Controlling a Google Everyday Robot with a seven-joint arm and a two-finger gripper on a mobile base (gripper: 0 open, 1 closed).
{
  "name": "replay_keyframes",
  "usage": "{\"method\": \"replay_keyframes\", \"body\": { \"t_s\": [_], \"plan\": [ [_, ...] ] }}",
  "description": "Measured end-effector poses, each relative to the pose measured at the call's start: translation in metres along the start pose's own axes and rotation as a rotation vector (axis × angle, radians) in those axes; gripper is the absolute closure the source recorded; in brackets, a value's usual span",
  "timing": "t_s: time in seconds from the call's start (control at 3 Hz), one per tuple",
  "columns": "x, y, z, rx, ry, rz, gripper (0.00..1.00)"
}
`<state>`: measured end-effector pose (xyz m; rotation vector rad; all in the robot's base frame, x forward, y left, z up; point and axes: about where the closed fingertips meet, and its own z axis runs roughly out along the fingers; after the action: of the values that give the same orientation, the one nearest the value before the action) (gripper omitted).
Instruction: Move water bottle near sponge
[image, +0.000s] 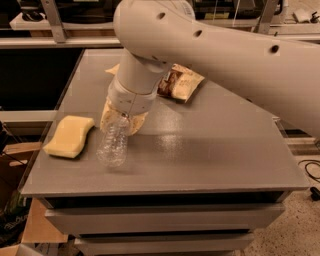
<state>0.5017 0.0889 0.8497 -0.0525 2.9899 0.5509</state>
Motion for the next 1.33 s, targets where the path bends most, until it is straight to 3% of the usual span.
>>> {"method": "replay_keyframes", "body": {
  "t_s": [0.33, 0.67, 1.33],
  "plan": [
    [-0.0046, 0.0275, 0.0051, -0.011, -0.018, -0.035, 1.0],
    [-0.0049, 0.028, 0.006, -0.01, -0.017, -0.034, 1.0],
    [-0.0054, 0.0301, 0.0072, -0.015, 0.011, -0.025, 0.59]
  ]
}}
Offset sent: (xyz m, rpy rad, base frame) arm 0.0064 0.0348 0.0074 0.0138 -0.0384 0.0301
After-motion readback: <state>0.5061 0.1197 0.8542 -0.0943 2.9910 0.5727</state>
